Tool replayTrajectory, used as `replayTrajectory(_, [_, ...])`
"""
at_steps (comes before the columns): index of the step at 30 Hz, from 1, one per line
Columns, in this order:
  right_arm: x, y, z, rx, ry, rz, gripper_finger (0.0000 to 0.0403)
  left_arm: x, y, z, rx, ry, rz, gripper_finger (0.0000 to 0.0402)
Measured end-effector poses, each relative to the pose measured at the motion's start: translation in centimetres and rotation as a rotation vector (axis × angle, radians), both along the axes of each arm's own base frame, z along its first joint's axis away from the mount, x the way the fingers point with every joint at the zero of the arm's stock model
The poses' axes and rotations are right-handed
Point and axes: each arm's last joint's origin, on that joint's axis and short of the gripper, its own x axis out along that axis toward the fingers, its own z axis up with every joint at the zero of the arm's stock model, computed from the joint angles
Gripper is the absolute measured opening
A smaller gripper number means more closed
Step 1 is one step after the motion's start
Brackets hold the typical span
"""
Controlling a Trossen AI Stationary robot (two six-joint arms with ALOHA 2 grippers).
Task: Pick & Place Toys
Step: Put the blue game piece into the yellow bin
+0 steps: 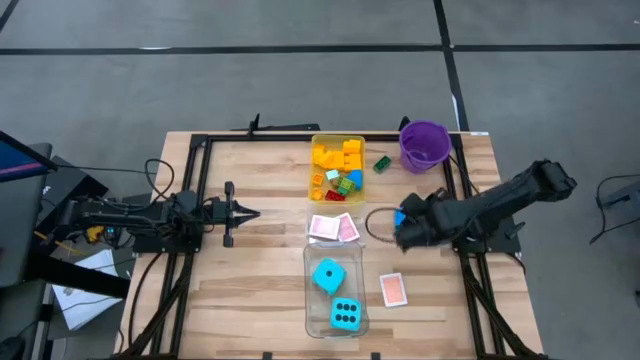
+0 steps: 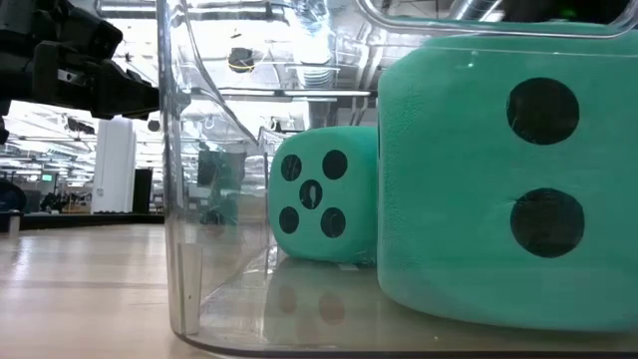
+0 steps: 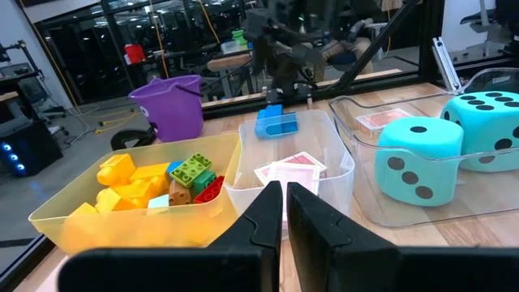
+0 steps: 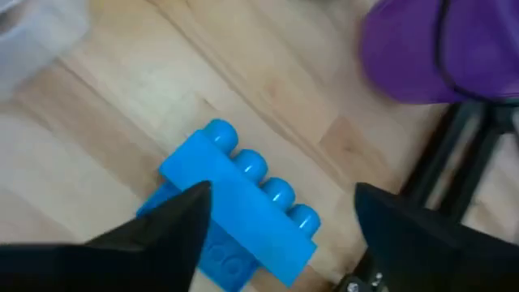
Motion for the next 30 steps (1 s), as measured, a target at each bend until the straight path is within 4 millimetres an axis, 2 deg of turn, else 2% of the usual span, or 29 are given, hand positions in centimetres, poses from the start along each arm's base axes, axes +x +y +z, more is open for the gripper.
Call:
replayTrajectory(3, [-0.3,-1.6,1.1,0.131,-0.03,0.044,0.0327,0.0,0.0,0.0,0.0,-0.001,0.0,0.0017])
replayTrajectory(6, [-0.5,-2.6,1.9,0.269,-0.078,0.188,0.0354,0.0,0.0,0.0,0.0,-0.005,0.0,0.0017])
replayTrajectory(10, [-1.0,-3.2,2.1,0.269,-0.042,0.366,0.0369,0.0,0.0,0.1,0.0,-0.006,0.0,0.0017])
replayTrajectory(19, [-0.7,-2.8,-0.3,0.25,0.187,0.637,0.0365,0.0,0.0,0.0,0.0,-0.005,0.0,0.0017])
replayTrajectory(24, [-0.2,-3.0,-2.1,0.27,0.3,0.636,0.0365,0.0,0.0,0.1,0.0,-0.005,0.0,0.0017])
replayTrajectory(30, [0.5,-3.8,-3.3,0.314,0.366,0.588,0.0364,0.0,0.0,0.0,0.0,-0.005,0.0,0.0017])
